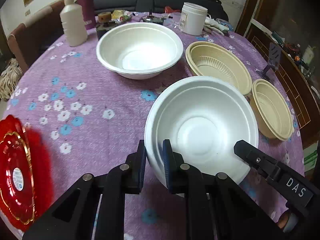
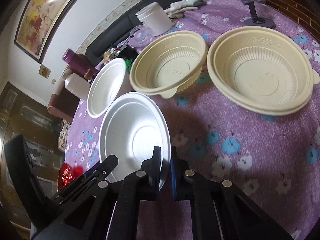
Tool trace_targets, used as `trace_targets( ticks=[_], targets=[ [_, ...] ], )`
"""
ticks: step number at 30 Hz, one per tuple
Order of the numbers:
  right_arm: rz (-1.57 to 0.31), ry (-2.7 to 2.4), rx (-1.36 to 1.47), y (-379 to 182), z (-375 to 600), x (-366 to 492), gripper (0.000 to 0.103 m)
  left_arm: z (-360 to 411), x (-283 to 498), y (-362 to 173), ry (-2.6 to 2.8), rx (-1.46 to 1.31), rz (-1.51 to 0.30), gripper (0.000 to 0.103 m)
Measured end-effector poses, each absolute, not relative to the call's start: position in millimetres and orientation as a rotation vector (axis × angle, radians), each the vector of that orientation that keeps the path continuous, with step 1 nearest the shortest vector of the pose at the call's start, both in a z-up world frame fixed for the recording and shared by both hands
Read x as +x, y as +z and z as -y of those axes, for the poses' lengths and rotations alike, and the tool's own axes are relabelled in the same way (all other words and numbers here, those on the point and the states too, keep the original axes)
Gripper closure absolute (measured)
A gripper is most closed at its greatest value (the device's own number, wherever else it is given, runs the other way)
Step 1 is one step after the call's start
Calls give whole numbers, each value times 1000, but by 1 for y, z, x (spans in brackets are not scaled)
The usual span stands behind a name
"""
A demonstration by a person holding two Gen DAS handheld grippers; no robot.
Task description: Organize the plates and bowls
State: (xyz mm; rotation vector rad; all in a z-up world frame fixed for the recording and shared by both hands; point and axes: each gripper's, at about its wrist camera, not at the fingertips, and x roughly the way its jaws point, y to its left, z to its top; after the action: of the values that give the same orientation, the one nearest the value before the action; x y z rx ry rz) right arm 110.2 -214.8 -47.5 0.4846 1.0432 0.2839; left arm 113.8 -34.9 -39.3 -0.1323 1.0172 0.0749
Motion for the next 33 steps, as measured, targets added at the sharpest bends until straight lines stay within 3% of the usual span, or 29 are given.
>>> trace_targets(
  ticks=[33],
  targets=[
    [-981,405,357,-16,159,37,95,-9,19,-13,168,-140,-887,89]
  ],
)
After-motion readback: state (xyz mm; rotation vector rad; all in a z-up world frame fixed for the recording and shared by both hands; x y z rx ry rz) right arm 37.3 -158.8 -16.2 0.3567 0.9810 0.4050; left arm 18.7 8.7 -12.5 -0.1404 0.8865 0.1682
